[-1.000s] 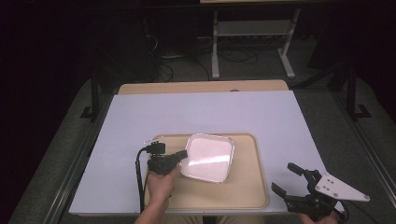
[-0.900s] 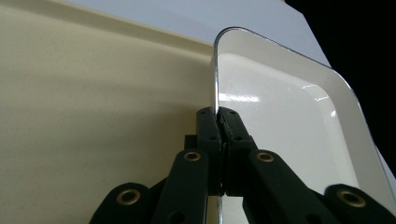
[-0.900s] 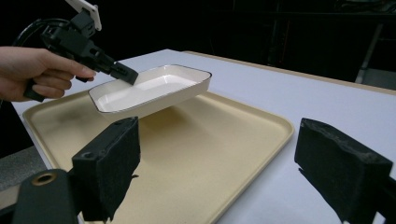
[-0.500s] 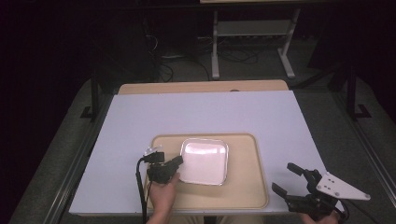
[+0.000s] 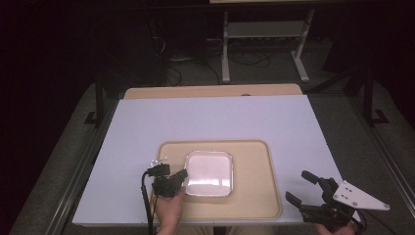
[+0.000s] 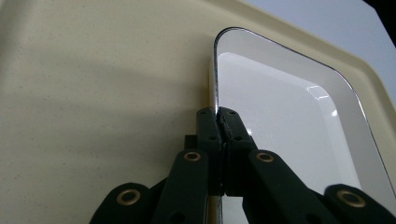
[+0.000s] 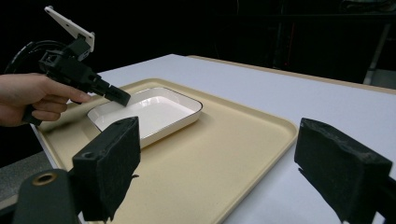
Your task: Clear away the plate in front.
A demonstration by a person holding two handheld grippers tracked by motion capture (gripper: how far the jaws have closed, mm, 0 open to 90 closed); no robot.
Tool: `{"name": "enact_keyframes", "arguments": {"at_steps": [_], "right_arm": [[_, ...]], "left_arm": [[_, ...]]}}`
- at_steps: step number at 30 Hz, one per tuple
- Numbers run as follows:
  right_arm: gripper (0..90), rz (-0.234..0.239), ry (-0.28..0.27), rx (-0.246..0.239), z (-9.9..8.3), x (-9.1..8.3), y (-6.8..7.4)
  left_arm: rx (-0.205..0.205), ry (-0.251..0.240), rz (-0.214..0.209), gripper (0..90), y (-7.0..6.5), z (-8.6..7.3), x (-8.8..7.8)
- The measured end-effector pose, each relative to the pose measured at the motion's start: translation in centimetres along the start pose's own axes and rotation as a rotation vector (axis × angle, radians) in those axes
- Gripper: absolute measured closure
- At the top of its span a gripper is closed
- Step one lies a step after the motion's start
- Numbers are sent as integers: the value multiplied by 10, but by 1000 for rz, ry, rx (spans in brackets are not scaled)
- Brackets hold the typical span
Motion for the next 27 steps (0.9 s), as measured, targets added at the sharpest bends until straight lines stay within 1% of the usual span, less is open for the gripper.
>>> {"name": "enact_keyframes", "arguments": {"at_steps": [4, 8, 12, 15, 17, 27], "right_arm": [[136, 0, 2, -3, 0, 0, 1], [136, 0, 5, -7, 0, 0, 2], [136, -3, 6, -9, 0, 0, 2], [136, -2, 6, -9, 0, 1, 2], [136, -2, 8, -10, 0, 1, 1], [136, -2, 12, -14, 0, 2, 2]], "left_arm": [[-8, 1, 17, 884, 5, 0, 0], [-11, -1, 28, 884, 6, -1, 0], [-18, -11, 37, 885, 2, -3, 2], [-14, -14, 43, 885, -1, -4, 3], [-21, -15, 41, 885, -2, -5, 3], [-17, -26, 45, 884, -7, -10, 4]]}}
Point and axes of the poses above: each handheld gripper's, and its own axes: x roughly forward along the jaws, z roughly out of its top, y roughly to its left, the point moved 5 cm from there along x, roughly forward along the jaws, and after that the axes turned 9 degrees about y, right-handed, at the moved point
